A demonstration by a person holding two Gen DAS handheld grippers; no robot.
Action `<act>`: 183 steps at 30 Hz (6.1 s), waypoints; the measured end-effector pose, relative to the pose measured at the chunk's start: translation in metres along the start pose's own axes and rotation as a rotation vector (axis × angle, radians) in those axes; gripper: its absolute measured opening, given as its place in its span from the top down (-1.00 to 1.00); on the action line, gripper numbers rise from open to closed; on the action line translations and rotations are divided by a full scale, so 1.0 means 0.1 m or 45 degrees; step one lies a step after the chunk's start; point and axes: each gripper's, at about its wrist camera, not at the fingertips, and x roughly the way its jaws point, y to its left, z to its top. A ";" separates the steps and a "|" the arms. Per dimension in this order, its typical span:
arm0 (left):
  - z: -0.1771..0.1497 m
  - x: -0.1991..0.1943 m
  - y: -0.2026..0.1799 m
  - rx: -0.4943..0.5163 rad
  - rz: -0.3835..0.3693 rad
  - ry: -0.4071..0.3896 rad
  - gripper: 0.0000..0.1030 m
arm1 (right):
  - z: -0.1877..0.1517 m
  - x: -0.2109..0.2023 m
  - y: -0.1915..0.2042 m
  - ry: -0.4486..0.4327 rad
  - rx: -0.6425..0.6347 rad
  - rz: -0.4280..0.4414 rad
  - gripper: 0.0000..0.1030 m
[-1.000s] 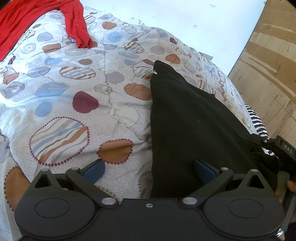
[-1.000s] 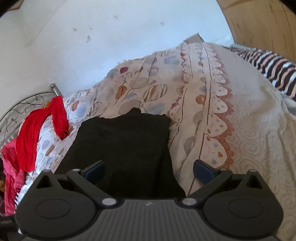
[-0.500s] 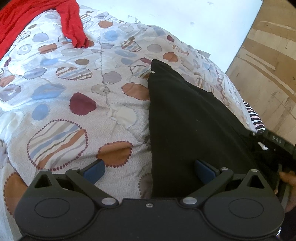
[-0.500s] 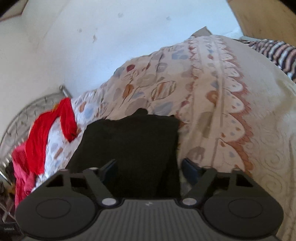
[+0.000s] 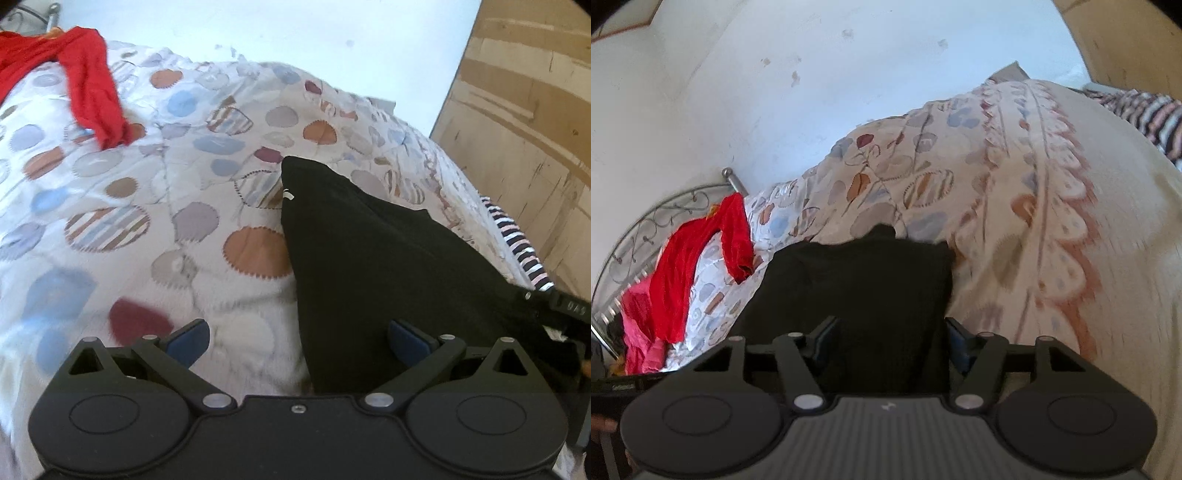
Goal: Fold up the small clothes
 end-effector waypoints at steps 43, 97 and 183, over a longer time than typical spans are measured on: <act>0.37 0.58 -0.15 0.032 -0.042 0.044 -0.53 | 0.30 0.49 -0.09 0.185 -0.021 0.070 -0.16; 0.81 -1.40 -0.54 0.048 -0.144 -0.412 0.64 | 0.46 -0.91 1.66 -0.361 -0.336 0.108 0.86; 0.33 -1.98 0.95 -0.067 0.433 -0.504 -0.99 | -0.09 0.26 2.86 -0.310 -0.567 0.007 -1.00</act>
